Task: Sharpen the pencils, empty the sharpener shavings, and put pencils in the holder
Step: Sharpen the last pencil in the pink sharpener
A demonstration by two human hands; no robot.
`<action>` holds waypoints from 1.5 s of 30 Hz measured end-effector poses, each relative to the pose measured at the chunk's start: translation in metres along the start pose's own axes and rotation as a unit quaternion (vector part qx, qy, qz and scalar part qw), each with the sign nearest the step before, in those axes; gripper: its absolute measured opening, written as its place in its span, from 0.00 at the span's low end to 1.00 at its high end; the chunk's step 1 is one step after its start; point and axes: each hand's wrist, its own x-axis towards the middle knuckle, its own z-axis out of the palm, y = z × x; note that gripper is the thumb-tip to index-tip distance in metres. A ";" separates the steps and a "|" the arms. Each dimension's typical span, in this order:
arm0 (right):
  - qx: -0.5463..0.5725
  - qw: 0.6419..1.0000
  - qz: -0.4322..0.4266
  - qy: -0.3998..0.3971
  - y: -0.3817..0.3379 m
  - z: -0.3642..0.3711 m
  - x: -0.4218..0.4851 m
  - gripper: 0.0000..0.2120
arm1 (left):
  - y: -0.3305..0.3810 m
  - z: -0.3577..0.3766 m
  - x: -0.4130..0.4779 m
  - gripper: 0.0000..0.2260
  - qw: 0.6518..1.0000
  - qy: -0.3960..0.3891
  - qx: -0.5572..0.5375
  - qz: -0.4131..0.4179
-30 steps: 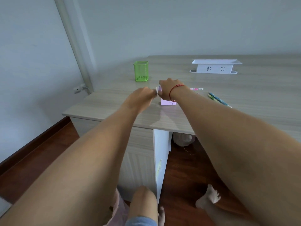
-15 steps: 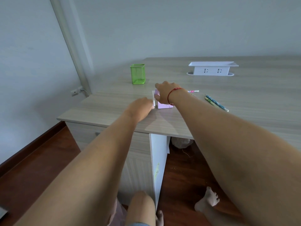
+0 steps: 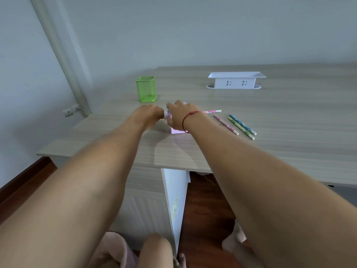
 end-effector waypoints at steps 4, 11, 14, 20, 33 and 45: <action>0.003 1.000 0.011 -0.011 0.000 -0.003 0.002 0.19 | -0.006 0.003 0.003 0.09 0.998 0.056 -0.017 -0.004; 0.013 0.999 0.037 -0.026 0.000 -0.009 -0.001 0.19 | -0.009 -0.016 0.008 0.11 0.992 0.120 0.017 0.015; 0.004 0.999 0.047 -0.027 -0.004 -0.011 0.001 0.18 | -0.007 -0.021 0.002 0.13 0.991 0.134 0.009 0.009; -0.019 0.998 0.054 -0.025 -0.009 -0.013 -0.001 0.18 | 0.003 -0.027 -0.026 0.12 0.986 0.153 -0.058 -0.011; -0.020 1.000 0.008 -0.020 -0.005 -0.014 -0.007 0.19 | 0.033 0.006 -0.048 0.12 0.999 -0.020 -0.037 -0.025; -0.002 1.000 0.002 -0.018 0.000 -0.007 0.000 0.19 | 0.004 0.001 -0.001 0.11 1.000 0.007 -0.014 -0.018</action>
